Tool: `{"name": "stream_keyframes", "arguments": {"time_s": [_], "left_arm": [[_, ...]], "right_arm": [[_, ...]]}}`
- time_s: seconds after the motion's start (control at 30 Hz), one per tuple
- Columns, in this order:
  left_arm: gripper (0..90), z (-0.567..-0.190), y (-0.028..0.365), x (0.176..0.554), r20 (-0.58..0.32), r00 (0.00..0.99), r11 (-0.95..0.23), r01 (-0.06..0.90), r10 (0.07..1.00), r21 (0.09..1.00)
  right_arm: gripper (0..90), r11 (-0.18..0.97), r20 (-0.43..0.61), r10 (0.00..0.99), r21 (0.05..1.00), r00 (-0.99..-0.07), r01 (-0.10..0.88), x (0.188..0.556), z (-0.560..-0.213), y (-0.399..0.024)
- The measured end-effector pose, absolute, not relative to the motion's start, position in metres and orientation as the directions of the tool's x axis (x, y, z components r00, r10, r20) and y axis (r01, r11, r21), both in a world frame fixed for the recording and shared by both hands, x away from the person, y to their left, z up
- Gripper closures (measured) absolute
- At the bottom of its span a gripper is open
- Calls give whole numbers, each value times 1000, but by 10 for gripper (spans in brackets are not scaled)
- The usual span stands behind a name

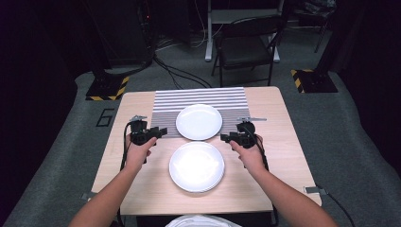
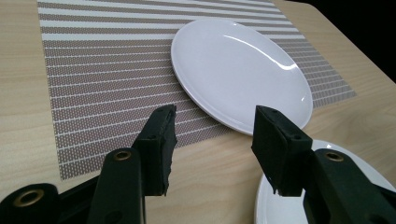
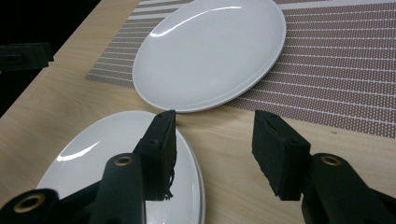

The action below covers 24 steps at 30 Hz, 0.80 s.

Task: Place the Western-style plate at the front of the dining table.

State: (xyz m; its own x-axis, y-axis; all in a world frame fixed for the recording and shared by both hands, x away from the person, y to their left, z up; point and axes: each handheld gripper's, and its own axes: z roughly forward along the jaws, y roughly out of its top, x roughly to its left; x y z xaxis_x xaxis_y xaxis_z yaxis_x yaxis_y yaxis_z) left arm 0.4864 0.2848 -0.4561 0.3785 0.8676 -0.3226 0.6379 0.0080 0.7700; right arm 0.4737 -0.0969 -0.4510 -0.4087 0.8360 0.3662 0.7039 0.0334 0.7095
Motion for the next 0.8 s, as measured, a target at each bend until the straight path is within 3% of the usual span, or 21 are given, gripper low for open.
{"name": "stream_keyframes", "arguments": {"time_s": [0.8], "left_arm": [[466,-478,288,440,-297,403,-33,638,865,770]], "right_arm": [[471,31,364,839,710,-404,703,440,-476,-116]]}}
